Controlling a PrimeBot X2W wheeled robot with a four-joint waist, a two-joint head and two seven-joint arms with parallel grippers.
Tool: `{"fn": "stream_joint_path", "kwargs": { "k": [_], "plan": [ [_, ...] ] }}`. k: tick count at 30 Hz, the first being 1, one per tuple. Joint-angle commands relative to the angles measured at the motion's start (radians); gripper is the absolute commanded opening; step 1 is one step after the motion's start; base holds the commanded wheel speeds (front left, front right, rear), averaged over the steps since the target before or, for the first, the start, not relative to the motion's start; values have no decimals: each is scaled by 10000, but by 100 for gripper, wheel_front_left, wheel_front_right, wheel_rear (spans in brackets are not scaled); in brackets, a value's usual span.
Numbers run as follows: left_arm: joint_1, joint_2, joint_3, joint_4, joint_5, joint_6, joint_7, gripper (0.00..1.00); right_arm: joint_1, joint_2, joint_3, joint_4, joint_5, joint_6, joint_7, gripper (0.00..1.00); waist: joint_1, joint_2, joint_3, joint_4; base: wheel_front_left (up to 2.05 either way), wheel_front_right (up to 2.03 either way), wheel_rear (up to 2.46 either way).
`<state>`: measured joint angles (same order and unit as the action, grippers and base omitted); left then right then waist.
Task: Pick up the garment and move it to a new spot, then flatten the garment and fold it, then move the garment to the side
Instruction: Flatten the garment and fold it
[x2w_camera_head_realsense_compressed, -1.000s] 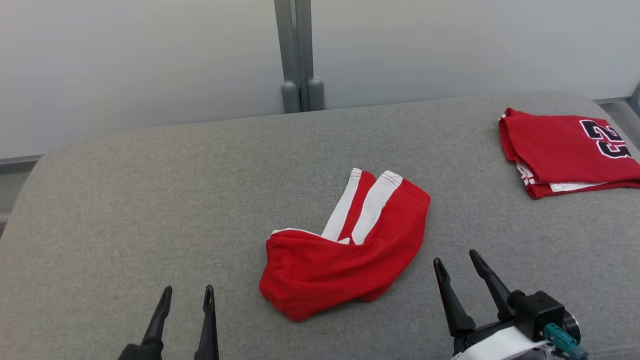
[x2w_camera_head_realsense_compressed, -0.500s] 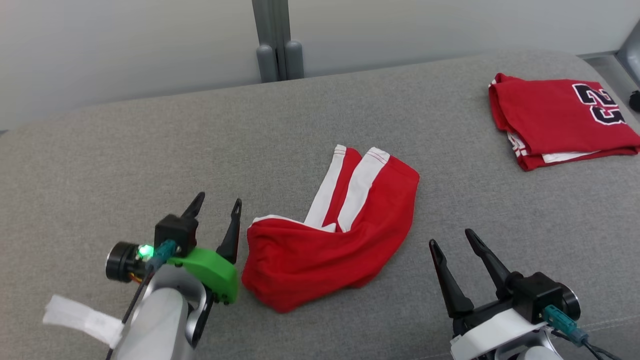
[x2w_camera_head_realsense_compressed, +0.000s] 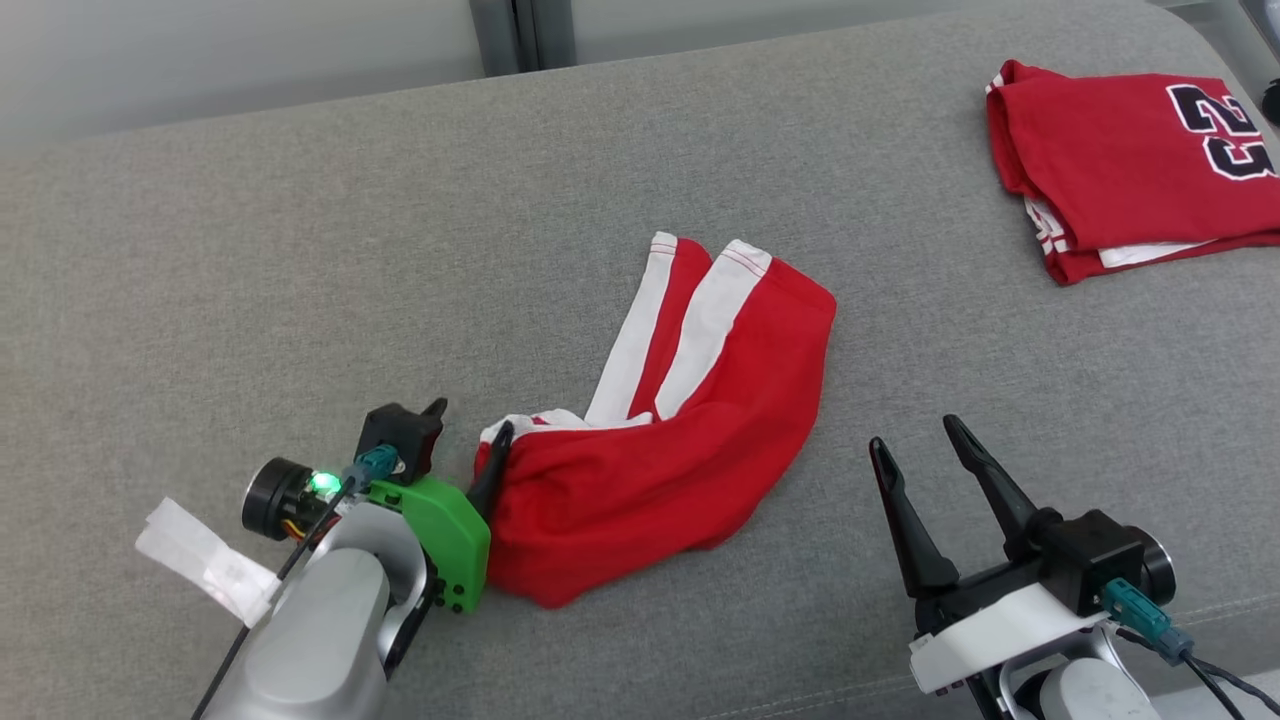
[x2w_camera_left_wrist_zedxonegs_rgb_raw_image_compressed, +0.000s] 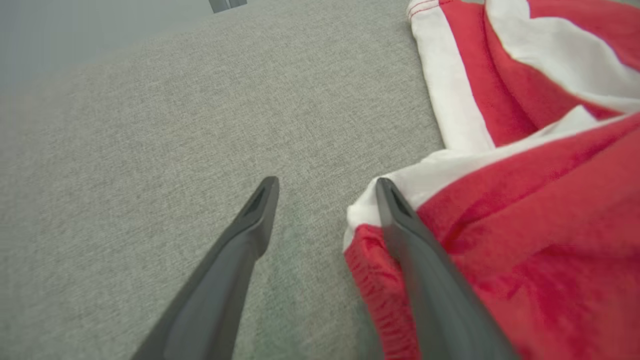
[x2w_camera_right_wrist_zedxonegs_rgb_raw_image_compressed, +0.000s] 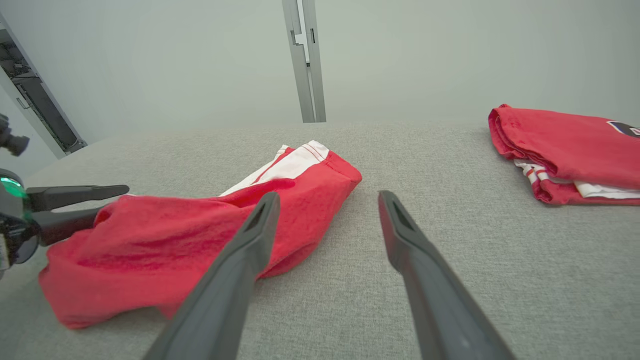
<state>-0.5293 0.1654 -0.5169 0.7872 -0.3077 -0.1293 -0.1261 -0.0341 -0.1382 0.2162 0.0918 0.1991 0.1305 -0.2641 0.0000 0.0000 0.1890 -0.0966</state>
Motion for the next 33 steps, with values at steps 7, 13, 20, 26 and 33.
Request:
{"fn": "stream_joint_path", "kwargs": {
  "k": [7,13,20,26,33],
  "plan": [
    [705,-78,-796,-185,-575,-17,35,100,94,22,32,-34,-36,3,1,100,0,0,-139,499,0,0,0],
    [851,-122,-1327,-540,-960,-18,92,100,-4,10,138,6,2,3,1,100,0,0,-196,696,0,0,0],
    [815,50,-1823,-636,-1311,-14,-5,0,-42,-23,277,55,91,3,2,100,0,0,-307,644,0,0,0],
    [228,578,-1549,-901,-786,643,-1043,0,100,27,275,127,133,3,2,100,0,0,-564,538,0,0,0],
    [138,1362,-972,-2985,726,2552,-1390,0,212,129,283,156,166,3,2,100,0,0,-810,535,0,0,0]
  ]
}}
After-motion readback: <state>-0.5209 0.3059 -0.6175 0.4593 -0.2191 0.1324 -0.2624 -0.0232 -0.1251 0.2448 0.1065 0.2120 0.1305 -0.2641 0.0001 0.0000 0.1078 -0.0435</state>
